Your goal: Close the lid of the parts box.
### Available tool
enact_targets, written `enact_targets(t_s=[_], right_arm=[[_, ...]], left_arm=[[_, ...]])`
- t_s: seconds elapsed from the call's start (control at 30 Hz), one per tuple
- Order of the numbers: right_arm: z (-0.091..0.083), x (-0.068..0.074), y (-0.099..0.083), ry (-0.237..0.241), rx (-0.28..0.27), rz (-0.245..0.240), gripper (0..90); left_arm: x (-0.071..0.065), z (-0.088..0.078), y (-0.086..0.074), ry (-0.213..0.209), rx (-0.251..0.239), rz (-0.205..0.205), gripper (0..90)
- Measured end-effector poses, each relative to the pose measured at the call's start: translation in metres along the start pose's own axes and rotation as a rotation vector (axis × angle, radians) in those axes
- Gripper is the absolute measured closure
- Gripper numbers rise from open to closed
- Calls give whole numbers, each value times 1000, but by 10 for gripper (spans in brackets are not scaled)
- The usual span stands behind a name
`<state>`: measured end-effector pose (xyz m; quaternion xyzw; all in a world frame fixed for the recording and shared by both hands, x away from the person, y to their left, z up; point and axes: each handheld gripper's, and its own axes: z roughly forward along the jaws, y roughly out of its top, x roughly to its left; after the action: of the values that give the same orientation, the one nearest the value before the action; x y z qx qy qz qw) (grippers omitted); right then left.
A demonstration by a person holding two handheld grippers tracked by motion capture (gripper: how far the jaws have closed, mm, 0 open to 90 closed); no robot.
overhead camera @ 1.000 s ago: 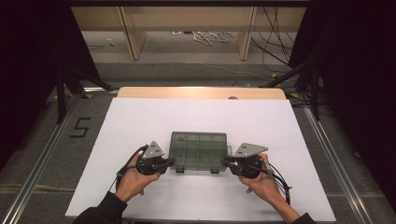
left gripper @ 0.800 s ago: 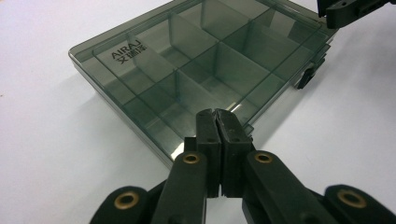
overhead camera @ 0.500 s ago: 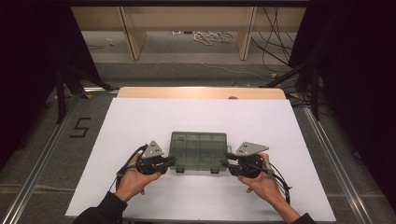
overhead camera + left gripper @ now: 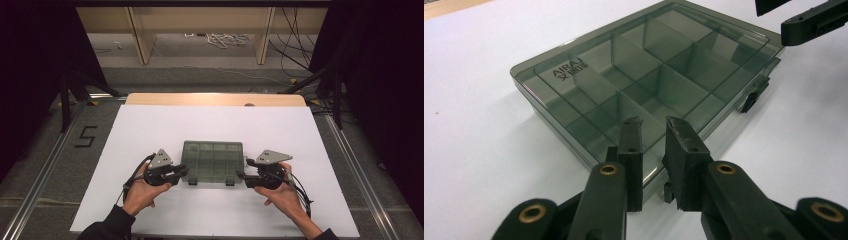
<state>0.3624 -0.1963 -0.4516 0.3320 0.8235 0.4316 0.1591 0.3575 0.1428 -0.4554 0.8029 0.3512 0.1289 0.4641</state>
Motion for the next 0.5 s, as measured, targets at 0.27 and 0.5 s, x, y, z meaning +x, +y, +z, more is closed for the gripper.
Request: enact_targets(t_s=[0.27, 0.5], right_arm=[[-5, -2, 2, -4, -49, 31, 378], [-11, -4, 4, -17, -96, 50, 346]], left_arm=[[0, -4, 3, -10, -29, -4, 722], [1, -6, 5, -9, -62, -13, 641]])
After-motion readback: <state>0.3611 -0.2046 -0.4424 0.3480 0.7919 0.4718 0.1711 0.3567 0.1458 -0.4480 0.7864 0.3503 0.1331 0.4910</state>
